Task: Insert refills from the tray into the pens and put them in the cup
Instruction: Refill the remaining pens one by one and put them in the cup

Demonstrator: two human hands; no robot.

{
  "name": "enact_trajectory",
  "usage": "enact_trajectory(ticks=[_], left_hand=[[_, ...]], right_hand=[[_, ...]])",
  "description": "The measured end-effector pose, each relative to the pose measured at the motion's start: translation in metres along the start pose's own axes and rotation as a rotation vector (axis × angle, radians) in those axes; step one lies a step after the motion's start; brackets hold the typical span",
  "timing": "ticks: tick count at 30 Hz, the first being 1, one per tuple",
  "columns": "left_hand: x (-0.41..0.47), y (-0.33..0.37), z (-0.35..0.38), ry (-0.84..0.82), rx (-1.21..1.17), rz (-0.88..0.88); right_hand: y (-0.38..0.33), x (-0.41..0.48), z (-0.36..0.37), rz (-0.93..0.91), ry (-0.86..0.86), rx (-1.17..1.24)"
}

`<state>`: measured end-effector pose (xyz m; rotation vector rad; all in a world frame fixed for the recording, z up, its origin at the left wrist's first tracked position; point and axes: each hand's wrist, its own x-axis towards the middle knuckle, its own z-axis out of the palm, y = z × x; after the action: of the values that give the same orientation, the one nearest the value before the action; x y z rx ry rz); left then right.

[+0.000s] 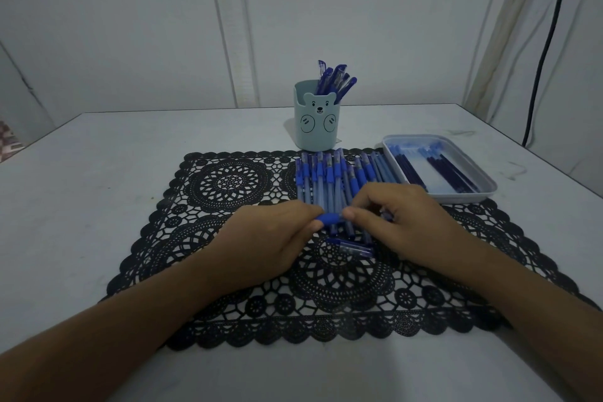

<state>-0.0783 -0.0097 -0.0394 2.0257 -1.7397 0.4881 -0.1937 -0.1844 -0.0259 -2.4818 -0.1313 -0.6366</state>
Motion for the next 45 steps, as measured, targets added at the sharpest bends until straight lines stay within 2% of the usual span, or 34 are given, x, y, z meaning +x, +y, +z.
enact_trajectory(ticks=[4,18,22,28,35,38,45], left_hand=[[-0.001,-0.003,0.002,0.026,-0.027,-0.013],[-0.001,-0.003,0.002,0.016,-0.018,-0.014],[-0.001,-0.003,0.002,0.006,-0.019,-0.015],[-0.002,-0.006,0.004,0.023,-0.068,-0.039],[-0.001,-0.009,0.006,0.080,-0.103,-0.079],[-0.002,-0.011,0.007,0.090,-0.095,-0.111],[-0.001,-0.011,0.007,0.102,-0.106,-0.161]], right_hand=[[-0.004,-0.001,-0.003,0.085,-0.071,0.024],[-0.005,-0.002,-0.001,0.094,-0.098,0.046],[-0.009,-0.002,-0.001,0.164,-0.067,0.130],[-0.009,-0.001,-0.002,0.152,-0.017,0.126],[-0.001,0.002,-0.011,0.231,0.088,0.318],[-0.001,0.002,-0.013,0.248,0.072,0.215],[-0.005,-0.001,-0.007,0.106,-0.187,-0.158]])
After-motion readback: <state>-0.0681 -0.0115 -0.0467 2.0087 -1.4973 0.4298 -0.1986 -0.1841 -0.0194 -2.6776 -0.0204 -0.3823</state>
